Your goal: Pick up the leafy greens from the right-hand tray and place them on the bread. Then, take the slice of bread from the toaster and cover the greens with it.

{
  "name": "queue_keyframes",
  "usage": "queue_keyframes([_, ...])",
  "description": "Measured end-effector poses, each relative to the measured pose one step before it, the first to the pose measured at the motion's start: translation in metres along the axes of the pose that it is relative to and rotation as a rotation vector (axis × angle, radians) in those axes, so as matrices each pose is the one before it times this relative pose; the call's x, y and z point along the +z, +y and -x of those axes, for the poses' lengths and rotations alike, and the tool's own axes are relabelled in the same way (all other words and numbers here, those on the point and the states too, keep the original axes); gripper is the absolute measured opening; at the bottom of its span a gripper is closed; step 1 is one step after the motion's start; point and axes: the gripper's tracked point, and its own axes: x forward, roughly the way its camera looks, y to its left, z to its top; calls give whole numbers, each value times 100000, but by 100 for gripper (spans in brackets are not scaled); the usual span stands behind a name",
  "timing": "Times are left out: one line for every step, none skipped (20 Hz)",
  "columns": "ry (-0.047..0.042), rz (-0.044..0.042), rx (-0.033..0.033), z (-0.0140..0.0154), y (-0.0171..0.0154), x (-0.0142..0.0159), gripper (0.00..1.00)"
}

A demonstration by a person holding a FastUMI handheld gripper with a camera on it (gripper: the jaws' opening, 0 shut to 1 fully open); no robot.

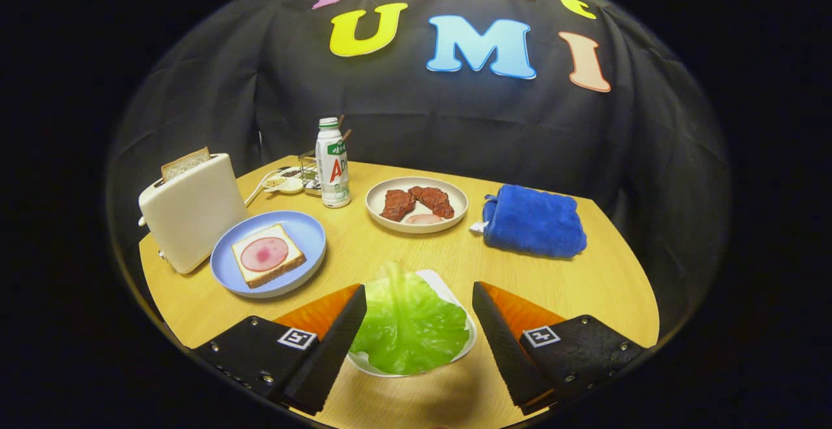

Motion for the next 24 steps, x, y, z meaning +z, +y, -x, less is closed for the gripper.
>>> queue_keyframes([2483, -283, -369, -479, 98, -479, 100])
queue_keyframes([2297, -247, -335, -428, 141, -396, 100])
queue_keyframes([2218, 60, -160, -349, 255, -429, 100])
queue_keyframes([1978, -40, 291, -387, 246, -351, 100])
queue_keyframes([1632, -148, 101, -325, 217, -335, 100])
queue_keyframes([1466, -171, 133, -393, 103, -69, 100])
queue_keyframes([1779, 123, -63, -376, 43, -263, 100])
queue_keyframes([2169, 452, -370, -415, 54, -229, 99])
queue_keyframes([1667, 320, -654, -343, 98, -266, 100])
queue_keyframes([1514, 488, -273, -408, -3, -91, 100])
queue_keyframes([1464, 162, 26, -297, 75, -207, 100])
queue_keyframes([2036, -455, 247, -274, 46, -200, 100])
queue_keyframes([2405, -696, 533, -365, 123, -373, 100])
queue_keyframes([4175, -749, 1015, -362, 84, -733, 99])
queue_keyframes([776, -3794, 1660, 23, 99, 302, 100])
queue_keyframes([2141, -858, -485, 10, -197, -190, 98])
queue_keyframes([-342, 634, 1240, -258, -15, 348, 96])
queue_keyframes([-33, 648, 1046, -307, -194, 63, 73])
queue_keyframes([-365, 433, -180, 12, -17, 231, 51])
queue_keyframes([993, -785, 435, 30, -23, -117, 28])
queue_keyframes([-308, 898, 40, 130, -22, 204, 5])
queue_keyframes([594, 881, -285, 153, -108, -124, 5])
queue_keyframes([-771, 426, 997, 276, 208, 145, 5])
queue_keyframes([-1500, -947, 1147, 452, 241, 399, 6])
